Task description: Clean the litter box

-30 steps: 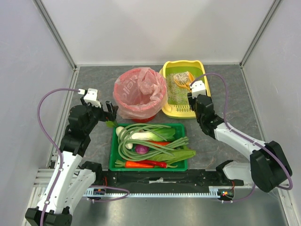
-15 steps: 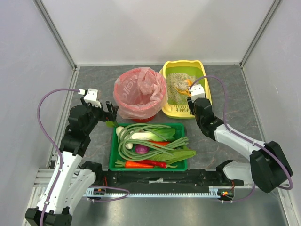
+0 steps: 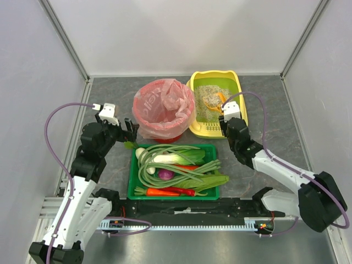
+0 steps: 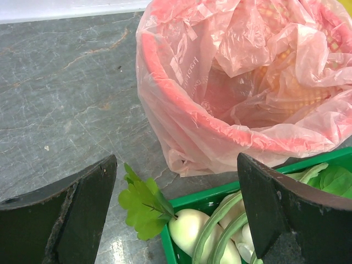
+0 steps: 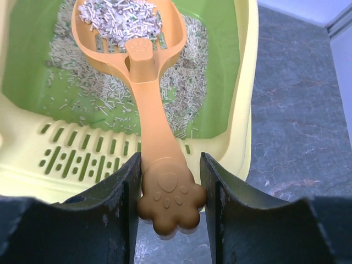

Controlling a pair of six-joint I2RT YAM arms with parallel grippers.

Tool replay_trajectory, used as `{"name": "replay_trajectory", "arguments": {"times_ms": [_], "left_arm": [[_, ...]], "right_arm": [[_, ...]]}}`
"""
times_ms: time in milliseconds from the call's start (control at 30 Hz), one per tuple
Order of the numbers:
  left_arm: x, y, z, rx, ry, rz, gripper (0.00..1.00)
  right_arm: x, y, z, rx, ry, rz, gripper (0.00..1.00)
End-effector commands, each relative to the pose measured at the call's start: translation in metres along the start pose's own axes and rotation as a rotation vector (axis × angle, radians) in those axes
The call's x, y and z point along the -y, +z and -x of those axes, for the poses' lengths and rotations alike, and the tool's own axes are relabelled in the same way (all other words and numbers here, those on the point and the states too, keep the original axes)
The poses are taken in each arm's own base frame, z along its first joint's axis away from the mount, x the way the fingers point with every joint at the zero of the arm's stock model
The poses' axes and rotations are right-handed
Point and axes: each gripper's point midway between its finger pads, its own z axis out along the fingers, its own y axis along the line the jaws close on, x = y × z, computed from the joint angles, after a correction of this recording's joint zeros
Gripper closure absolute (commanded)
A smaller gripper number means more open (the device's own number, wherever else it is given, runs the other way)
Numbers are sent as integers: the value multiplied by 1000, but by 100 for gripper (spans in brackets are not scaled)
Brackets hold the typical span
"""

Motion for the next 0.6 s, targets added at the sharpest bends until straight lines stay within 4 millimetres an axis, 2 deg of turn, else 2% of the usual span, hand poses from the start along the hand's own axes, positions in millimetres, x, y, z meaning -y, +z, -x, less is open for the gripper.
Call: {"name": "replay_trajectory", "arguments": {"times_ms": [0,33,67,133,200,233,267,300,400,433,467,533,567], "left_arm": [[0,1,9,37,43,-3,4],[2,1,8,33,40,-15,4],[3,1,9,36,40,-23,4],[4,1,9,37,39,-25,4],[2,-1,10,43,42,-14,4],[0,-1,10,43,45,-2,4],[-1,-1,10,45,45,2,4],[-1,-1,11,45,45,4,4],[0,0,10,42,44,-7,4],[3,0,10,41,41,-20,4],[4,0,11,43,40,-25,4],[3,0,11,45,43,-19,4],[1,-1,10,43,43,-11,4]], "right_arm": [[15,-14,31,133,69,-60,100],[25,-4,24,102,54,-94,100],[31,3,29,97,58,-110,100],[25,13,20,34,25,-80,100],[11,8,24,45,50,-15,100],[7,-2,33,84,66,-3,100],[8,-6,26,83,72,-11,100],[12,-8,30,109,96,-28,100],[33,1,25,81,73,-103,100],[27,7,21,48,51,-82,100],[21,8,32,55,52,-51,100],[3,2,39,95,53,5,100],[2,1,32,93,55,-1,100]]}}
